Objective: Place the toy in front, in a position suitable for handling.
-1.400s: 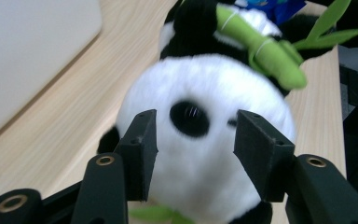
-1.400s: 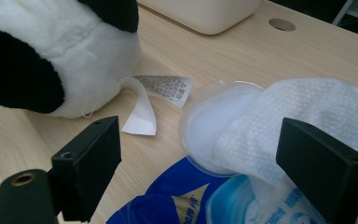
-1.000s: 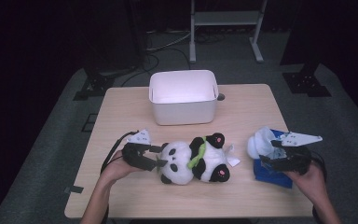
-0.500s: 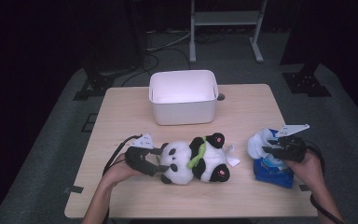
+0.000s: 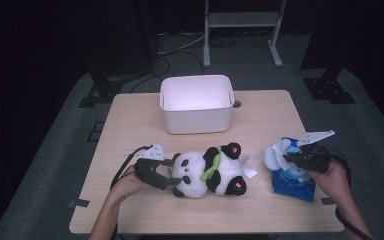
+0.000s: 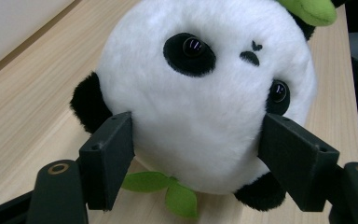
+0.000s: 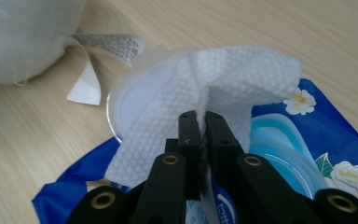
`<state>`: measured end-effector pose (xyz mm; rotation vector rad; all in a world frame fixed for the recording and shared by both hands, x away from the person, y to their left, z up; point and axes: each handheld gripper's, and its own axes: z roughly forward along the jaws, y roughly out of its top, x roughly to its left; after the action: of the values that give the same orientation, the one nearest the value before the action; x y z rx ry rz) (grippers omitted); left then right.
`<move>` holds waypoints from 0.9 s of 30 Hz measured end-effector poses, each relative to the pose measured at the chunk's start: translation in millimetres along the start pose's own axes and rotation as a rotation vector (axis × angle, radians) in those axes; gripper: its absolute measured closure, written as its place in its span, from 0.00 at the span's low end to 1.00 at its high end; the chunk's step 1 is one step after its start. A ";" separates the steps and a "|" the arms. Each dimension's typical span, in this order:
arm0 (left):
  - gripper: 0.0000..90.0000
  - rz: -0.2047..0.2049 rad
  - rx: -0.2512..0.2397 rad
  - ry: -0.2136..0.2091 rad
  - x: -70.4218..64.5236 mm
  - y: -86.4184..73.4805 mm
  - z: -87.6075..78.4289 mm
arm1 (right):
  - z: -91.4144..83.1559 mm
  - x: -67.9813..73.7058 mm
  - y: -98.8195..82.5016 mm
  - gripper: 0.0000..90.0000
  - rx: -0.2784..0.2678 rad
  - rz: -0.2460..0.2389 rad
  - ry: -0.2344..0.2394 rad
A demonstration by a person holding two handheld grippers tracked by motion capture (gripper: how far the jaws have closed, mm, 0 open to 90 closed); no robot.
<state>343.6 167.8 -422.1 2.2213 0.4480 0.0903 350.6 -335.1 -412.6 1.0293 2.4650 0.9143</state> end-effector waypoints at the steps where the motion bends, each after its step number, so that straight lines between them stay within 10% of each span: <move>1: 0.28 0.001 0.000 0.000 -0.1 -0.1 0.0 | -3.4 0.2 1.9 0.95 -0.015 0.006 0.008; 14: 0.27 0.007 0.000 0.005 -0.8 -0.4 0.3 | -29.4 11.2 28.0 0.96 -0.100 -0.016 0.067; 27: 0.27 0.011 -0.001 0.009 -1.7 -0.5 0.6 | -25.5 68.4 81.0 0.95 -0.150 -0.168 0.233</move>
<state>342.0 167.1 -422.7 2.2231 0.4407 0.1062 332.6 -253.4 -342.6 0.6889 2.5726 1.2009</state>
